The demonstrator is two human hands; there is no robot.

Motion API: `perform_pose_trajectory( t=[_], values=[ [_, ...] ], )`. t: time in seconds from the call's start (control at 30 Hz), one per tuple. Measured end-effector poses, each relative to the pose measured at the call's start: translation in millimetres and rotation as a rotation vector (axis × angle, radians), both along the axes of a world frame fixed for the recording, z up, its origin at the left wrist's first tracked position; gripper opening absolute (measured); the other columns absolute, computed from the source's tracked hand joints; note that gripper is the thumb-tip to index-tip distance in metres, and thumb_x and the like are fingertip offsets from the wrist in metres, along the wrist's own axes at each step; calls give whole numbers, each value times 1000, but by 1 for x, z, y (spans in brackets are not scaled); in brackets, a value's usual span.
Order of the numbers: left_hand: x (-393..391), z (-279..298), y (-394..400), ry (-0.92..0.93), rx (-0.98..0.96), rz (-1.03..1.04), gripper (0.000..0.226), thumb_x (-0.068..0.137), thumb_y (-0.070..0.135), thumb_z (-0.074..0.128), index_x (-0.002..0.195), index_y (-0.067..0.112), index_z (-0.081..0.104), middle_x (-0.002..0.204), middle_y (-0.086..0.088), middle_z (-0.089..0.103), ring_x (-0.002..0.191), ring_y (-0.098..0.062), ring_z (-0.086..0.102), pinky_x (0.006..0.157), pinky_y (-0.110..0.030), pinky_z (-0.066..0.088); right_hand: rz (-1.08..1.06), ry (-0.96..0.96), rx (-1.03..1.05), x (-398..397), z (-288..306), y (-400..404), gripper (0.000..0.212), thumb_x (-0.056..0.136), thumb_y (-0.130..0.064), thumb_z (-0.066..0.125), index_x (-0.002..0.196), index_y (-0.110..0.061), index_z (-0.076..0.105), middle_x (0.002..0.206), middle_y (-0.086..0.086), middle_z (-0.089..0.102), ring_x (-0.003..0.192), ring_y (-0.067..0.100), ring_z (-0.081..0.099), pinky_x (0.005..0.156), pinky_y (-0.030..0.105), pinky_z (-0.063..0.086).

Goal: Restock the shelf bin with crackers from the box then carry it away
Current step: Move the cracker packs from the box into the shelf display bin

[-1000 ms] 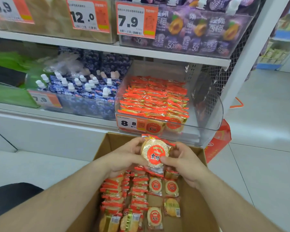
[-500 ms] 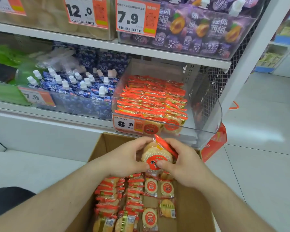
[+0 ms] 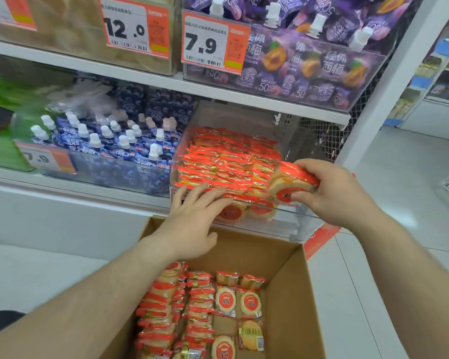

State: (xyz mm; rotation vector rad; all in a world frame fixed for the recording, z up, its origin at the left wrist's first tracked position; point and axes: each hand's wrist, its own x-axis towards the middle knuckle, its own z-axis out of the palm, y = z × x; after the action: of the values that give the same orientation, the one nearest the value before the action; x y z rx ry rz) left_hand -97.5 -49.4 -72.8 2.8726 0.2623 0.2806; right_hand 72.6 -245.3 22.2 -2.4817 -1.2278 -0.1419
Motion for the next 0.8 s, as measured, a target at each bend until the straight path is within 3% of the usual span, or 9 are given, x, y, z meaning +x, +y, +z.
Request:
perform_pose_trajectory(
  t=[0.23, 0.4, 0.47, 0.53, 0.63, 0.7, 0.8],
  values=[
    [0, -5, 3, -35, -39, -13, 72, 85, 31, 59, 148, 40, 26, 158, 20, 13, 147, -15, 1, 117, -46, -12, 2, 83, -195, 16, -24, 24, 61, 78, -23, 78, 135, -18, 54, 125, 2, 61, 116, 21, 55, 92, 22, 37],
    [0, -7, 3, -52, -51, -9, 71, 86, 31, 59, 147, 41, 26, 157, 21, 15, 147, -12, 1, 116, -43, -16, 39, 236, -272, 5, -48, 26, 72, 87, -40, 60, 150, -18, 33, 148, 5, 32, 138, 22, 27, 111, 27, 19],
    [0, -8, 3, -53, -41, -9, 71, 86, 31, 59, 147, 41, 25, 157, 21, 14, 146, -12, 1, 115, -42, -16, -23, 140, -307, -4, -55, 20, 83, 79, -51, 51, 152, -21, 25, 155, 5, 23, 139, 26, 20, 116, 37, 19],
    [0, -9, 3, -49, -30, -6, 71, 86, 32, 59, 148, 41, 24, 157, 22, 13, 146, -11, 1, 114, -42, -17, -83, -26, -135, -16, -63, 13, 84, 69, -48, 52, 146, -19, 38, 149, 8, 36, 135, 30, 32, 112, 46, 29],
    [1, -10, 2, -60, -33, 5, 71, 85, 31, 59, 147, 41, 25, 157, 22, 14, 146, -11, 1, 114, -42, -18, -80, -172, 109, -32, -79, 5, 57, 68, -40, 57, 117, -12, 66, 118, 6, 65, 109, 31, 58, 94, 45, 46],
    [1, -9, 0, -62, -41, 5, 71, 85, 31, 59, 147, 40, 26, 157, 21, 15, 146, -12, 2, 115, -43, -18, -58, -165, 33, -39, -88, 5, 55, 69, -41, 58, 116, -14, 67, 115, 3, 68, 107, 28, 61, 93, 41, 44],
    [1, -9, -2, -68, -36, 14, 71, 85, 30, 60, 147, 40, 27, 157, 20, 15, 145, -13, 1, 115, -44, -17, -19, -89, -10, -43, -91, 10, 66, 68, -43, 62, 128, -15, 60, 127, 2, 63, 116, 24, 57, 99, 35, 38]
  ],
)
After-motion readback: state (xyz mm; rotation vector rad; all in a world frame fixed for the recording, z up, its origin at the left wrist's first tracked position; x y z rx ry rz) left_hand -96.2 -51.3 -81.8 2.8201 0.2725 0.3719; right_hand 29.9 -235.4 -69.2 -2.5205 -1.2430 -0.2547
